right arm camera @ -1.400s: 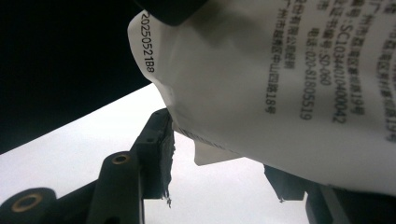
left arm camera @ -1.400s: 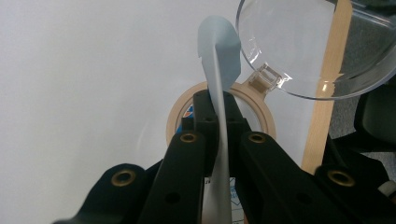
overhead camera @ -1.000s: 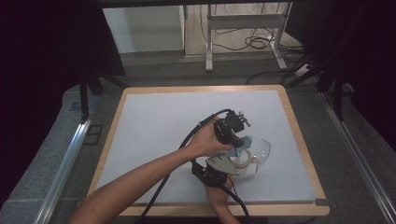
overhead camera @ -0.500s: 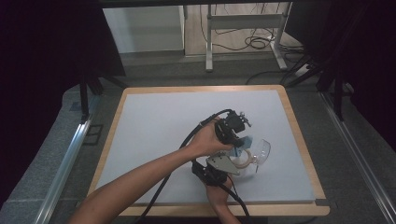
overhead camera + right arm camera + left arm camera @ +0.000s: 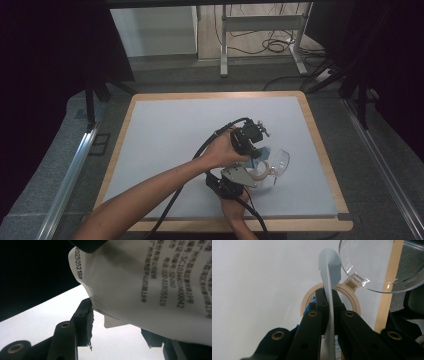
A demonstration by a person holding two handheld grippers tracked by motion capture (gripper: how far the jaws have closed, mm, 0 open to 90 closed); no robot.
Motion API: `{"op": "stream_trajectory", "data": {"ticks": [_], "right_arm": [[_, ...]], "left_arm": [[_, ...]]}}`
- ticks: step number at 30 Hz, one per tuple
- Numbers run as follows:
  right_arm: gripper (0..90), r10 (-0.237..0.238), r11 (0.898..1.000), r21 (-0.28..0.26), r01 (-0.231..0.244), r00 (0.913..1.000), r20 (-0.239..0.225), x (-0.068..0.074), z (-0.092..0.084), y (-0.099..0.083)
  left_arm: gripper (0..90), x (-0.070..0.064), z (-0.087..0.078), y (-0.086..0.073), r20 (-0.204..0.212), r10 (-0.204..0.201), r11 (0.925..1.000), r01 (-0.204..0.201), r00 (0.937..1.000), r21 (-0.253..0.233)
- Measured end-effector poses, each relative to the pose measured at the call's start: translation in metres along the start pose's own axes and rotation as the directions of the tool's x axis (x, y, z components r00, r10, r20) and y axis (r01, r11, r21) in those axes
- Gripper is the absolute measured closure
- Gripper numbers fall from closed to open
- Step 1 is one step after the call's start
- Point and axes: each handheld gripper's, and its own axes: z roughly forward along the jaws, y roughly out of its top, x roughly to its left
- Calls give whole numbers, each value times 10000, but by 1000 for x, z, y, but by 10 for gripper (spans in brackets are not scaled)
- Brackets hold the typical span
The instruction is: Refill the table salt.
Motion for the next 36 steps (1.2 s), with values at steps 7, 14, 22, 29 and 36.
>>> {"op": "stream_trajectory", "data": {"ticks": [7,14,22,29,36], "right_arm": [[496,90,10000,43,-90,9999,-51,0,-1,1],[496,33,10000,-1,-33,10000,-19,0,-1,1],[496,38,10000,-3,-38,10000,-15,0,-1,2],[496,83,10000,-47,-83,10000,-8,0,-1,2],[496,118,9999,-60,-118,9999,-51,0,-2,2]], "left_arm": [[900,0,0,0,14,-9,10000,9,10000,-8],[900,0,0,0,25,-3,10000,3,10000,-19],[900,-1,0,1,18,-40,10000,40,10000,1],[900,-1,1,1,15,33,10000,-33,10000,45],[900,-1,1,2,0,2,9999,-2,10000,103]]}}
